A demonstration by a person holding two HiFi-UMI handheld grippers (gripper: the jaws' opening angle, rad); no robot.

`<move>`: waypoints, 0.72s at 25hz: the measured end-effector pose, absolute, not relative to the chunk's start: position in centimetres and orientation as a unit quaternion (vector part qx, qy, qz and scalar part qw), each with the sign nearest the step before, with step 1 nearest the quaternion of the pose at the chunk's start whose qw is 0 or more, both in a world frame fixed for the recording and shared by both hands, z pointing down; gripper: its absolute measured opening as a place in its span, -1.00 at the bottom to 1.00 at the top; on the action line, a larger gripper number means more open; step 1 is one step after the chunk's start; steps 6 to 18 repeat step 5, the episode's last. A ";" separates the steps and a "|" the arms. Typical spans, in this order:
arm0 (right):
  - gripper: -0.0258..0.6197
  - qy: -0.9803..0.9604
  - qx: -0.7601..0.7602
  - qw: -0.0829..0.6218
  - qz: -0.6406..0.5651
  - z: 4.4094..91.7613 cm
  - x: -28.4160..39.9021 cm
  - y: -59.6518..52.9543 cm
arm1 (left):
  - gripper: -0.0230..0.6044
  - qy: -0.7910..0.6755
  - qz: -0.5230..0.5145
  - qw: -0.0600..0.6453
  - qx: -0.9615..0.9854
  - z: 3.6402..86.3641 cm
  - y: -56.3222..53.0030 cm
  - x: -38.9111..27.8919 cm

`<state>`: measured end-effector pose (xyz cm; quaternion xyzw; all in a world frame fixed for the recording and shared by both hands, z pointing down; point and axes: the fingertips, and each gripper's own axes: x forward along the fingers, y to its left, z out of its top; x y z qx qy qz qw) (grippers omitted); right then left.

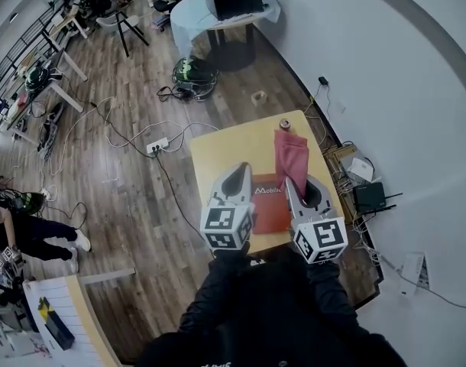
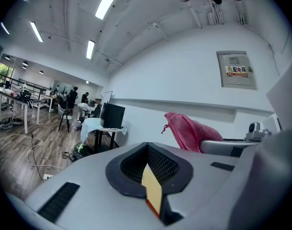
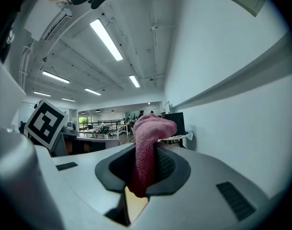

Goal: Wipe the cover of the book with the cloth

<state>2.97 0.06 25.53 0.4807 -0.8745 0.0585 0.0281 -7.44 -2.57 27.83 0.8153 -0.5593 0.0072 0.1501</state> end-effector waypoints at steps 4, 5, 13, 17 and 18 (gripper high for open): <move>-0.69 -0.872 0.486 0.029 0.057 25.5 3.1 -0.1 | -0.82 -0.557 0.008 0.148 0.817 27.8 -2.6 -7.4; -0.69 -0.871 0.488 0.030 0.056 25.5 3.1 -0.1 | -0.82 -0.556 0.008 0.147 0.818 27.8 -2.6 -7.4; -0.69 -0.871 0.488 0.030 0.056 25.5 3.1 -0.1 | -0.82 -0.556 0.008 0.147 0.818 27.8 -2.6 -7.4; -0.69 -0.871 0.488 0.030 0.056 25.5 3.1 -0.1 | -0.82 -0.556 0.008 0.147 0.818 27.8 -2.6 -7.4; -0.69 -0.871 0.488 0.030 0.056 25.5 3.1 -0.1 | -0.82 -0.556 0.008 0.147 0.818 27.8 -2.6 -7.4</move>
